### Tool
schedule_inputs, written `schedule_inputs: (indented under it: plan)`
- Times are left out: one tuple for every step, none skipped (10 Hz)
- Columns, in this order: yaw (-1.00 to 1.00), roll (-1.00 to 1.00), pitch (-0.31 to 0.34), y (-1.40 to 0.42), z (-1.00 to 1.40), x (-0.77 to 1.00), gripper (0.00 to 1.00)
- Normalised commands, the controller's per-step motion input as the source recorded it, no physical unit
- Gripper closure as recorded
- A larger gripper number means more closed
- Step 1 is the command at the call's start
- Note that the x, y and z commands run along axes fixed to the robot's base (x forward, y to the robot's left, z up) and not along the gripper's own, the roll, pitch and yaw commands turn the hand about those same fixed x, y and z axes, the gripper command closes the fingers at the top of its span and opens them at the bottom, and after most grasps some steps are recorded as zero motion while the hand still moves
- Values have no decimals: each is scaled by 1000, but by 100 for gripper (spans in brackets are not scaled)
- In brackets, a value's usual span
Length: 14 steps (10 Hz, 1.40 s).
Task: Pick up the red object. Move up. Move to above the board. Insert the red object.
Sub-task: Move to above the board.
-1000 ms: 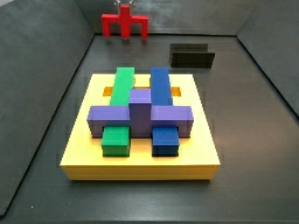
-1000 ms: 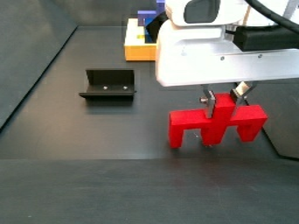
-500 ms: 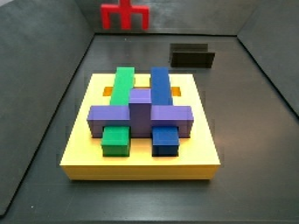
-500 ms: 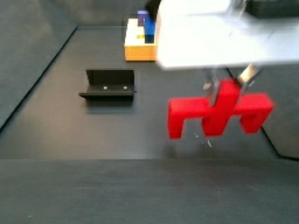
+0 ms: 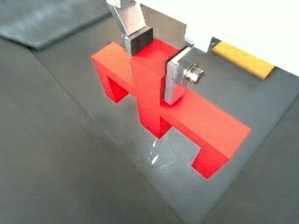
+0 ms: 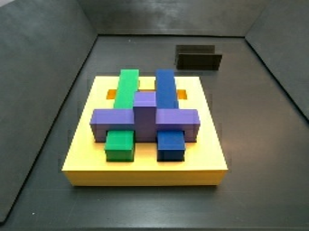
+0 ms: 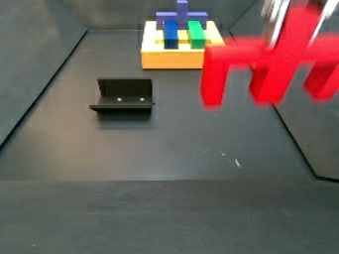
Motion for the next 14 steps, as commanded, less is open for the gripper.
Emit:
schedule_inputs:
  plan:
    - [-5, -5, 72, 17, 734, 46, 100]
    - [-4, 2, 89, 7, 498, 50, 100]
    - [2, 8, 73, 1, 221, 43, 100]
    - [-308, -111, 143, -1400, 140, 249, 100]
    - [-285, -99, 131, -1400, 130, 246, 100]
    - [-130, -44, 79, -1400, 129, 241, 100]
    - [-80, -73, 31, -1400, 130, 239, 100]
    - [-36, -14, 29, -1400, 133, 236, 100]
    - [-17, -14, 26, -1400, 136, 235, 100]
    - [-8, -30, 30, -1400, 142, 237, 100]
    - [-1, -16, 43, -1400, 147, 241, 100]
    - [4, -4, 71, -1400, 150, 252, 100]
    - [3, -3, 98, -1400, 150, 269, 100]
    - [6, -3, 125, -1400, 152, 290, 100]
